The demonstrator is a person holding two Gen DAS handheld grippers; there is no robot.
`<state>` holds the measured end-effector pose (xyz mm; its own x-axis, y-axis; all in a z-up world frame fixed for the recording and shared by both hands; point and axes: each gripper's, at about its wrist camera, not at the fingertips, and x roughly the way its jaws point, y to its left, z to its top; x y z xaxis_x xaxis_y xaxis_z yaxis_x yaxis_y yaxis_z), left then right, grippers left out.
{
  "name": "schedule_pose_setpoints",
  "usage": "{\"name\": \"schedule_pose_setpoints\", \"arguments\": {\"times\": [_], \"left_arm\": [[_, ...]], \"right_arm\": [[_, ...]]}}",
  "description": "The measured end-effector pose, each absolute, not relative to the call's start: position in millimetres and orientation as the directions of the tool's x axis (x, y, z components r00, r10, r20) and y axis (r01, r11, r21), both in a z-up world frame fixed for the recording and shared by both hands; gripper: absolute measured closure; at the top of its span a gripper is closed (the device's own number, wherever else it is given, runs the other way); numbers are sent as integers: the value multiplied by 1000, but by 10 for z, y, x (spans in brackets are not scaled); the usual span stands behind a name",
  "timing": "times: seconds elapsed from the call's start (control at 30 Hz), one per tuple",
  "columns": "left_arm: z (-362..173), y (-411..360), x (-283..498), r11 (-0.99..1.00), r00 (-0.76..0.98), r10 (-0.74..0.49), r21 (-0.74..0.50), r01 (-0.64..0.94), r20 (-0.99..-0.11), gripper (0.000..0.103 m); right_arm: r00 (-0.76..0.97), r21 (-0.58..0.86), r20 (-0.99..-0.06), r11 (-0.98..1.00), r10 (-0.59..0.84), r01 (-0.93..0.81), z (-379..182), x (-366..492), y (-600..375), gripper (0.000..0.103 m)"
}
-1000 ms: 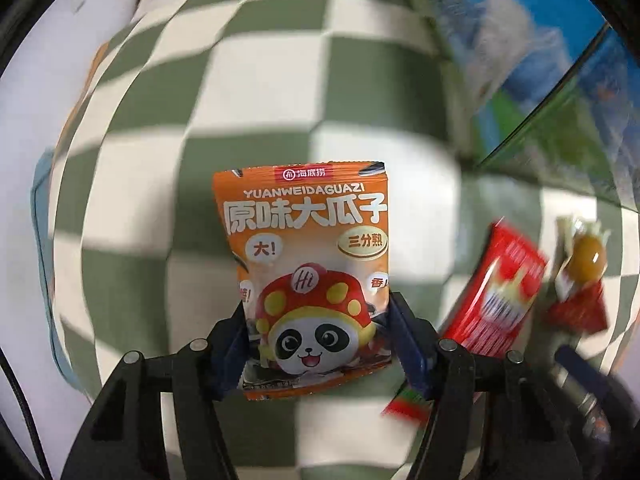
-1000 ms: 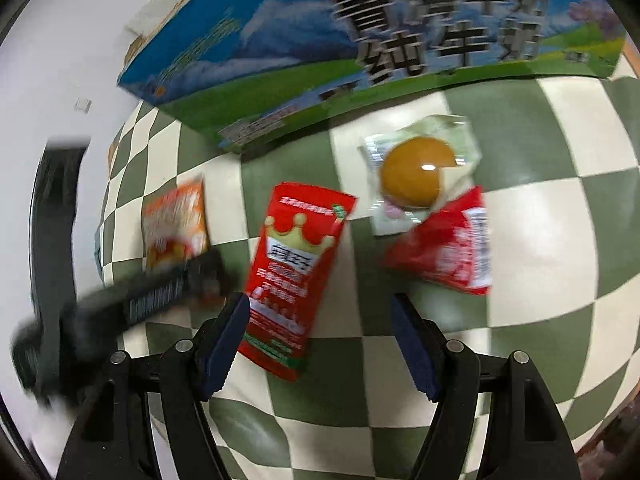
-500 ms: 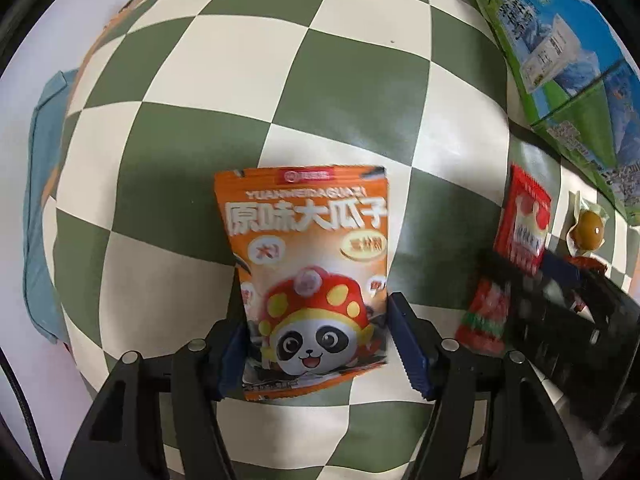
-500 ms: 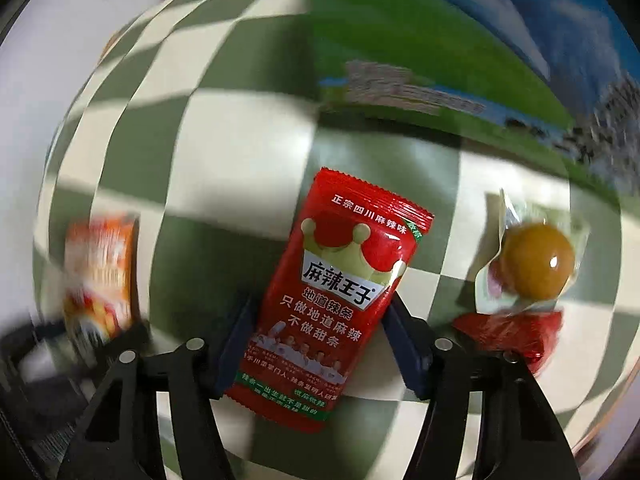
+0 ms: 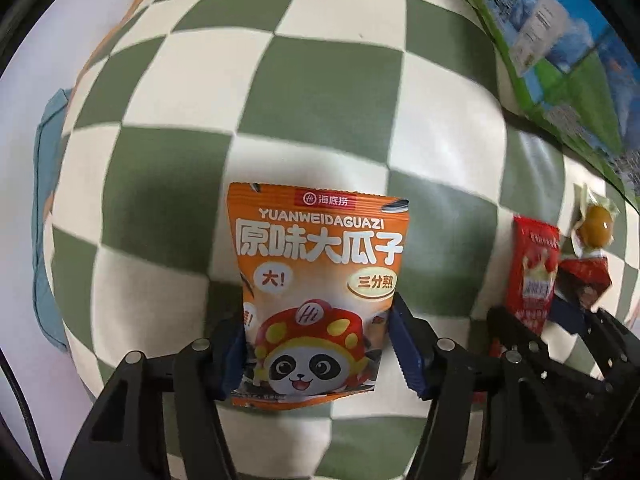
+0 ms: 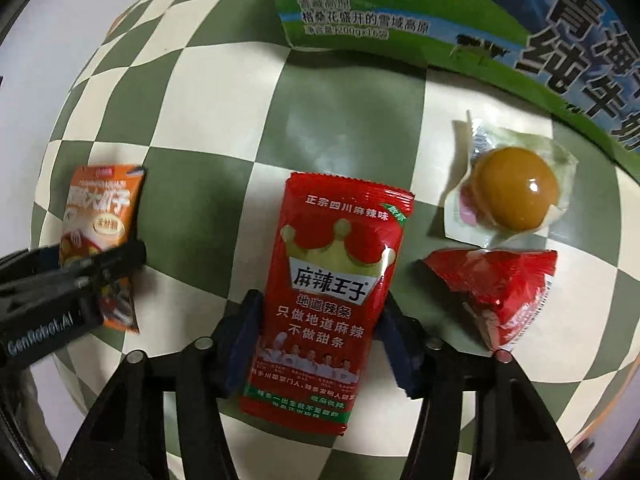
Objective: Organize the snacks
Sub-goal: 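Carry both bags into the box and open both tools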
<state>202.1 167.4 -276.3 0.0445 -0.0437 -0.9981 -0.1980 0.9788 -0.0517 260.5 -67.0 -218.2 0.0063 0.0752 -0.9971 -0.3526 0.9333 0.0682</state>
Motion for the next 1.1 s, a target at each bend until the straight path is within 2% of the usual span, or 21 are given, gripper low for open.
{"name": "schedule_pose_setpoints", "arguments": {"times": [0.07,0.3,0.5,0.67,0.87,0.97,1.1], "left_arm": [[-2790,1723,1966,977,41,-58,-65,-203,-997,45],[-2651,1742,1829,962,64,-129,-140,-233,-990,46],[-2078,1620,1921,963,172,-166,-197,-182,-971,46],[-1454,1186,1967,966,274,-212,-244,-85,-938,46],[-884,568,2359,958,325,-284,-281,57,-902,46],[-775,263,2698,952,323,-304,-283,113,-896,46],[-704,-64,3334,961,321,-273,-243,130,-907,46]], "right_arm": [[23,66,-997,930,80,-362,-2115,2569,-791,49],[62,117,-987,919,151,-376,-1730,2404,-969,51],[87,247,-953,911,290,-329,-1208,2469,-1384,51],[179,298,-916,909,358,-293,-471,2574,-1784,51],[297,302,-883,924,364,-235,244,3088,-2447,51],[345,263,-879,939,329,-223,353,3491,-2599,51],[362,200,-892,955,270,-218,370,4075,-2818,51]]}}
